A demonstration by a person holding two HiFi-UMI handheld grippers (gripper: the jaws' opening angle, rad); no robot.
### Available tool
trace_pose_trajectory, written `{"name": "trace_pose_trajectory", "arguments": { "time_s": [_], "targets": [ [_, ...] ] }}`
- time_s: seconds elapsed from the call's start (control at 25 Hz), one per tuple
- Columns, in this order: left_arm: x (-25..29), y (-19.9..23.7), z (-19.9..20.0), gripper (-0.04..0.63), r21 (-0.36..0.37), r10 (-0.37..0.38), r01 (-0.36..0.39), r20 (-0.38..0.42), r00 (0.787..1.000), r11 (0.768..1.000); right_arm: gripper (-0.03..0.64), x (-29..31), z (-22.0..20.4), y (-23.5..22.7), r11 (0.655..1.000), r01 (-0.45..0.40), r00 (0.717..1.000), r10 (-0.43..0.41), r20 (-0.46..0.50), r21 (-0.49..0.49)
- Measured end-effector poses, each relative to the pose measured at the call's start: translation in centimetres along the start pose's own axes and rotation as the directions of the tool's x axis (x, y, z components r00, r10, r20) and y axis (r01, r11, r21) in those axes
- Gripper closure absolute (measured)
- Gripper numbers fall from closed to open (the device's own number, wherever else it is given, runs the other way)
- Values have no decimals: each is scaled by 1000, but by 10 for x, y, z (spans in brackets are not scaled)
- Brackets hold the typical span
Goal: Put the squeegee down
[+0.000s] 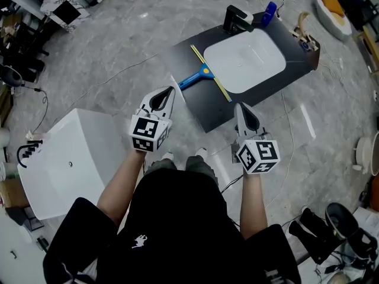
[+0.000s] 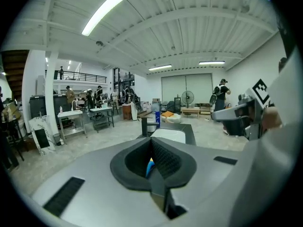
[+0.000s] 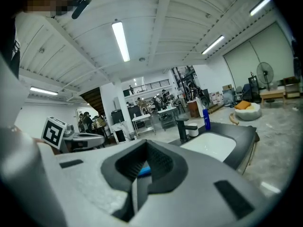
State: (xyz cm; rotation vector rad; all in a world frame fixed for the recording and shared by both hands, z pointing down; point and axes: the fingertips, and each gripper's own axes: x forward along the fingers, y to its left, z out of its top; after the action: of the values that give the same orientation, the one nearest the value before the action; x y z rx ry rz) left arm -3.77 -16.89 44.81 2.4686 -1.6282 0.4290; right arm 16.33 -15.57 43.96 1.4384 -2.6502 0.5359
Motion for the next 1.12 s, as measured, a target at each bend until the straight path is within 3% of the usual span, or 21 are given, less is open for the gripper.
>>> {"name": "trace_pose_trajectory", "arguments": {
  "time_s": [0.24, 0.56, 0.84, 1.12],
  "targets": [
    [-31, 18, 15, 592, -6, -14, 15, 77, 997, 1000, 615, -14, 8, 25, 997, 74, 997, -73, 38, -26],
    [-89, 51, 19, 592, -5, -98, 99, 142, 985, 995, 615, -46, 5, 94, 980, 192, 979, -188, 80, -49],
    [-134, 68, 15, 592, 12, -153, 154, 193, 969, 988, 615, -65, -3, 157, 965, 255, 962, -246, 113, -64],
    [-174, 86, 23, 592, 47, -163, 156, 240, 957, 987, 615, -80, 7, 205, 952, 291, 948, -274, 160, -93]
  ]
}}
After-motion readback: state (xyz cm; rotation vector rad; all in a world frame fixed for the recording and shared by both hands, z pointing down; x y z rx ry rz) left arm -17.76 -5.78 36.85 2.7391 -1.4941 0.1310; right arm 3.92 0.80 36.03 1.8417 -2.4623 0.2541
